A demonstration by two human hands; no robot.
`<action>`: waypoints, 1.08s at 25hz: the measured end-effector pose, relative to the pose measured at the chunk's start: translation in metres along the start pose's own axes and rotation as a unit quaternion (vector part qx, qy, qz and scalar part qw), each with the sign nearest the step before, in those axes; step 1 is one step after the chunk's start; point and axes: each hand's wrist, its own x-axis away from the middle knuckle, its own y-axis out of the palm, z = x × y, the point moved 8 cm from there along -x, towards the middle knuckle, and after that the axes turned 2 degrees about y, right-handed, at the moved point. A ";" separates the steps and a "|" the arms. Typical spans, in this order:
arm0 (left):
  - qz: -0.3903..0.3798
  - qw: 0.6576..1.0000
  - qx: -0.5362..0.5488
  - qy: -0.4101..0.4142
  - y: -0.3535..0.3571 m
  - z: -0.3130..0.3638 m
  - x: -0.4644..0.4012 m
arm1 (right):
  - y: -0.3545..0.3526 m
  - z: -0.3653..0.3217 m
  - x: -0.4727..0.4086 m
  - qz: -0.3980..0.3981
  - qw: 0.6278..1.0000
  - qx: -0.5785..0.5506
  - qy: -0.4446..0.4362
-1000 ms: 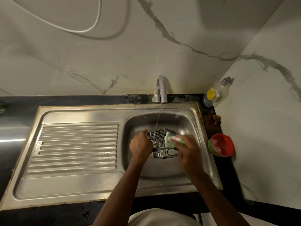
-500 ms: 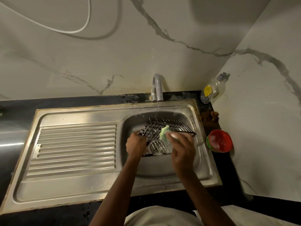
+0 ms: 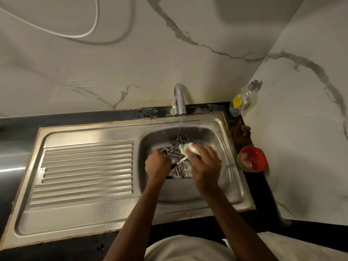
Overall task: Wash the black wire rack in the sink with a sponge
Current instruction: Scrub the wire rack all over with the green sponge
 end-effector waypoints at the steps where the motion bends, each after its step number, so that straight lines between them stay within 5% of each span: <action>1: 0.002 1.000 -0.005 0.013 -0.001 0.004 0.001 | 0.004 -0.016 0.010 -0.018 0.999 -0.021 -0.033; 3: -0.004 0.999 0.003 0.036 -0.001 0.009 0.002 | 0.007 -0.019 0.015 -0.048 0.996 -0.047 -0.056; 7: 0.000 0.998 0.040 0.056 0.000 -0.004 -0.004 | 0.010 0.081 0.013 -0.021 0.958 -0.094 0.269; 9: -0.005 0.996 0.061 0.060 0.004 -0.008 -0.009 | 0.014 0.087 0.016 -0.022 0.940 -0.098 0.327; 14: -0.015 0.987 0.117 0.107 0.014 -0.018 -0.020 | 0.006 0.014 0.000 -0.039 0.976 -0.137 0.163; 18: -0.014 0.985 0.135 0.108 0.019 -0.027 -0.028 | -0.004 0.014 -0.014 -0.003 0.975 -0.161 0.155; 21: -0.004 0.988 0.110 0.106 0.012 -0.019 -0.023 | 0.011 -0.012 -0.017 -0.079 0.989 -0.128 0.016; 27: -0.022 0.988 0.063 0.140 0.016 -0.018 -0.016 | 0.018 0.052 -0.006 -0.060 0.979 -0.090 0.174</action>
